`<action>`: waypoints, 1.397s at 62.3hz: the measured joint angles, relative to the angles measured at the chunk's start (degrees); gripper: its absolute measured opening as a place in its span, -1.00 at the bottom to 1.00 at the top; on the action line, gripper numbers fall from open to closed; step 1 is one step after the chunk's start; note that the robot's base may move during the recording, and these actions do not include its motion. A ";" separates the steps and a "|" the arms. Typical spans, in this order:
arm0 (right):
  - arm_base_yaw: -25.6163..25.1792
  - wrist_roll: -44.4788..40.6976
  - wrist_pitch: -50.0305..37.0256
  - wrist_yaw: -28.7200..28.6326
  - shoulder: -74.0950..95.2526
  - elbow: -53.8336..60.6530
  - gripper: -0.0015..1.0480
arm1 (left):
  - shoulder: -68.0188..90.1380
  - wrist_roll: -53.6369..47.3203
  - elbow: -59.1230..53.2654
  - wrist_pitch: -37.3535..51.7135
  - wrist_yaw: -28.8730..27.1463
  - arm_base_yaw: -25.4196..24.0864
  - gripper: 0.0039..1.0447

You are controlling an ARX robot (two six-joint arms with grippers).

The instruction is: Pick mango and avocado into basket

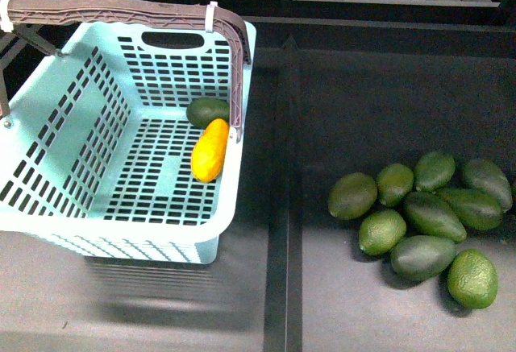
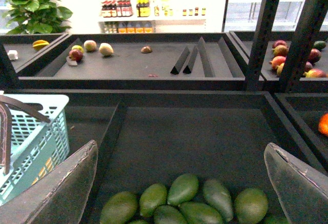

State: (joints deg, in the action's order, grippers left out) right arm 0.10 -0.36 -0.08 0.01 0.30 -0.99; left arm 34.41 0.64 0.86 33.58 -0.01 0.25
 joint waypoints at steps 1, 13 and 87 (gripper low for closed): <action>0.00 0.00 0.00 0.00 0.00 0.00 0.83 | -0.74 0.00 0.00 -0.68 0.00 0.00 -0.97; 0.00 0.00 0.00 0.00 0.00 0.00 0.83 | -8.33 0.00 0.00 -7.76 0.00 0.00 -0.97; 0.00 0.00 0.00 0.00 0.00 0.00 0.83 | -34.05 0.00 0.00 -33.51 -0.02 -0.02 -0.97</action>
State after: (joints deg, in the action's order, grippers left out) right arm 0.10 -0.36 -0.08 0.01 0.30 -0.99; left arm 0.36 0.64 0.86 0.08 -0.03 0.23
